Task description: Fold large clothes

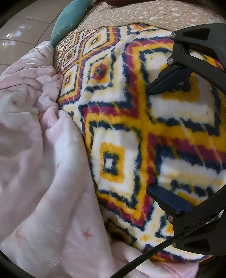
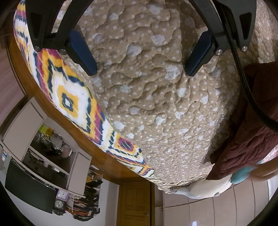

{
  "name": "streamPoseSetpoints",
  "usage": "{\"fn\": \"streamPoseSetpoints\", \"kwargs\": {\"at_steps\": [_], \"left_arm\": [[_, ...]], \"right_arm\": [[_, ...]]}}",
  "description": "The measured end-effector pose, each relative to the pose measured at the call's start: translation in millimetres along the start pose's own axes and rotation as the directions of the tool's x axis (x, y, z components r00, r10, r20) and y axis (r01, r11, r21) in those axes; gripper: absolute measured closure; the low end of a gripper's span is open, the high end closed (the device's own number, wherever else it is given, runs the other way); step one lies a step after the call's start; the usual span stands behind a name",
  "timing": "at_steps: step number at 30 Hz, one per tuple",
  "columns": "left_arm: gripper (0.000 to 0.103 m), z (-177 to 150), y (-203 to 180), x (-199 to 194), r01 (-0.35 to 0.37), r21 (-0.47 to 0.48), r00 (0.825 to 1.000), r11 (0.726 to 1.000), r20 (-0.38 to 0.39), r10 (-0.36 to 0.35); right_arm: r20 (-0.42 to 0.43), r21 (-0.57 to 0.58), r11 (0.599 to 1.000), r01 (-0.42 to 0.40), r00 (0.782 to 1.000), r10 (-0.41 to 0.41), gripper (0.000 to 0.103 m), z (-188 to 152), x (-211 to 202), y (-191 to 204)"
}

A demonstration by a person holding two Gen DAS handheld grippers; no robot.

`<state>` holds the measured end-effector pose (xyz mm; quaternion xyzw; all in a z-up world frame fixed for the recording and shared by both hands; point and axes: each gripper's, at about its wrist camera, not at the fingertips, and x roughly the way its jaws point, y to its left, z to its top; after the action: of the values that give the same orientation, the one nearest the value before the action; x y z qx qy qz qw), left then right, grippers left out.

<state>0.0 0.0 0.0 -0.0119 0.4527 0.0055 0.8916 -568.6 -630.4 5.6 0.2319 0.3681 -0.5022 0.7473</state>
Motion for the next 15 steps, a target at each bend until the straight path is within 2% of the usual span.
{"fn": "streamPoseSetpoints", "kwargs": {"at_steps": [15], "left_arm": [[0.0, 0.0, 0.0, 0.0, 0.001, -0.001, 1.0, 1.0, 0.0, -0.001]], "right_arm": [[-0.001, 0.0, 1.0, 0.0, 1.0, 0.0, 0.0, 0.1, -0.1, 0.1]]}}
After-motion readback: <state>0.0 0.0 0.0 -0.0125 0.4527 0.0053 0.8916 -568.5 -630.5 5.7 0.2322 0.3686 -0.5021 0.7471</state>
